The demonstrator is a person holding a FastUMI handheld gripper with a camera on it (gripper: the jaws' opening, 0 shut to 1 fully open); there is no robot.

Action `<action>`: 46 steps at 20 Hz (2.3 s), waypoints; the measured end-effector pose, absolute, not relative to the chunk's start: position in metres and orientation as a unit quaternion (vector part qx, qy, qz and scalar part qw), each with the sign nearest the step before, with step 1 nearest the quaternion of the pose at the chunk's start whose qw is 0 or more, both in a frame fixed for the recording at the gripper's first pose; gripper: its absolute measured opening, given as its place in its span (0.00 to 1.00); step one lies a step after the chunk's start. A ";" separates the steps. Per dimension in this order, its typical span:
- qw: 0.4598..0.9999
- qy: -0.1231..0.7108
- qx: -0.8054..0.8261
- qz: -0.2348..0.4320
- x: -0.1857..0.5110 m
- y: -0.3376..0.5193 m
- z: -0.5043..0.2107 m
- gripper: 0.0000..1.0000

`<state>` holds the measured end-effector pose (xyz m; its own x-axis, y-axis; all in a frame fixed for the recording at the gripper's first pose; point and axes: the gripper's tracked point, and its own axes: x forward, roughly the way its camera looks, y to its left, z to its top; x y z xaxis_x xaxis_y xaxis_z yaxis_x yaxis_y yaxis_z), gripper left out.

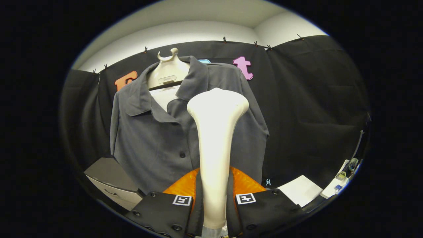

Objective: Iron the clothes twice with a garment steamer, once on the left side and once on the right side.

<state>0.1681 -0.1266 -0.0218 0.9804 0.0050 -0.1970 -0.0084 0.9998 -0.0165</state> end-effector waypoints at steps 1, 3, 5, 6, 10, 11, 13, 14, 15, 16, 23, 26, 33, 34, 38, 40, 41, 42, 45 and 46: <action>0.995 0.098 -0.009 0.005 0.173 -0.127 -0.022 0.35; 0.995 0.100 -0.011 0.012 0.181 -0.127 -0.028 0.35; 0.994 0.103 -0.015 0.023 0.186 -0.125 -0.038 0.35; 0.994 0.106 -0.017 0.026 0.187 -0.125 -0.044 0.35; 0.992 0.117 -0.017 0.037 0.189 -0.126 -0.069 0.35; 0.992 0.120 -0.015 0.038 0.188 -0.128 -0.075 0.35; 0.991 0.127 -0.012 0.038 0.186 -0.131 -0.086 0.35; 0.991 0.130 -0.011 0.036 0.185 -0.132 -0.091 0.35; 0.990 0.134 -0.011 0.034 0.183 -0.135 -0.098 0.35; 0.990 0.138 -0.011 0.032 0.181 -0.138 -0.104 0.35; 0.984 0.176 -0.009 0.020 0.165 -0.147 -0.156 0.35; 0.980 0.197 -0.003 0.013 0.159 -0.151 -0.182 0.35; 0.971 0.241 0.003 -0.002 0.136 -0.166 -0.240 0.35; 0.969 0.246 0.006 -0.003 0.134 -0.168 -0.247 0.35; 0.962 0.273 0.012 -0.009 0.121 -0.175 -0.277 0.35; 0.959 0.283 0.009 -0.012 0.115 -0.178 -0.293 0.35; 0.957 0.290 0.008 -0.014 0.113 -0.180 -0.302 0.35; 0.955 0.295 0.011 -0.017 0.110 -0.181 -0.310 0.35; 0.950 0.311 0.009 -0.023 0.100 -0.185 -0.334 0.35; 0.948 0.316 0.004 -0.026 0.097 -0.187 -0.340 0.35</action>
<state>0.0965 -0.1871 -0.3402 0.7987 -0.0467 -0.6000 0.0522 0.9986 -0.0083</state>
